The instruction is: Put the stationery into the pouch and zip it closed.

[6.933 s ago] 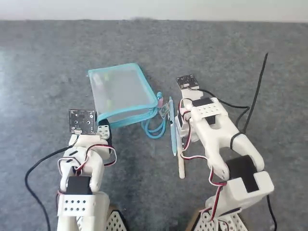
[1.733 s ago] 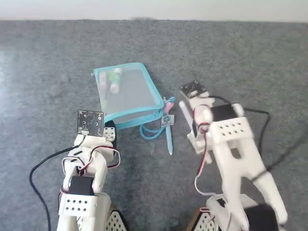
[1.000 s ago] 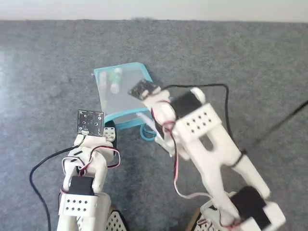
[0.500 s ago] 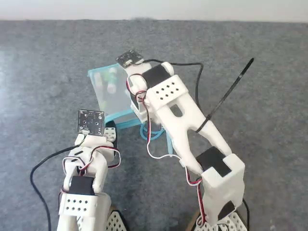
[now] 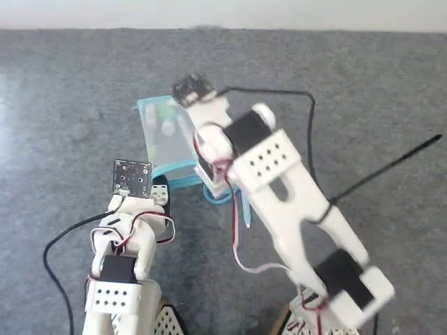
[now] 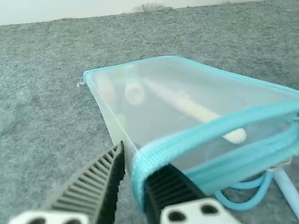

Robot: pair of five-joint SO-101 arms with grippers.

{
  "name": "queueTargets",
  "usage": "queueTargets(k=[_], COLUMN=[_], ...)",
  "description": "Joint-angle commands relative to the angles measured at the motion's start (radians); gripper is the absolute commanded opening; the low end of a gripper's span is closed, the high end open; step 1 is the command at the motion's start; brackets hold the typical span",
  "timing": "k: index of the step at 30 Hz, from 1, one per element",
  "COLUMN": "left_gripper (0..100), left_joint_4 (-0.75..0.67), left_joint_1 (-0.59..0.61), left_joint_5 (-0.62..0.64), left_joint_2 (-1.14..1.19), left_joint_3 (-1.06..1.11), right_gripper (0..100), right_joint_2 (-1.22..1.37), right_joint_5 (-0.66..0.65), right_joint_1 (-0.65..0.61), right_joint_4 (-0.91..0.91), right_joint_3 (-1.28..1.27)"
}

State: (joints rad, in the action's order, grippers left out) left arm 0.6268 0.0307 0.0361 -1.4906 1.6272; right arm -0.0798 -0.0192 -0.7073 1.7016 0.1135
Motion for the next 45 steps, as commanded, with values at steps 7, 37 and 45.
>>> queueTargets(k=[7, 37, 45], left_gripper=[1, 1, 1], left_joint_4=[-0.026, -0.025, -0.025], left_joint_1=[-0.008, -0.008, -0.008], left_joint_5=[-0.009, -0.009, -0.009], left_joint_2=[-0.012, -0.012, -0.012], left_joint_3=[-0.012, -0.012, -0.012], right_gripper=[23.5, 0.8, 0.8], right_joint_2=[-0.176, 0.059, -0.168], right_joint_5=[0.071, 0.057, -0.094], right_joint_1=[0.016, 0.232, 0.449], right_joint_4=[-0.556, -0.742, -0.427], right_joint_3=[-0.720, -0.790, -0.621])
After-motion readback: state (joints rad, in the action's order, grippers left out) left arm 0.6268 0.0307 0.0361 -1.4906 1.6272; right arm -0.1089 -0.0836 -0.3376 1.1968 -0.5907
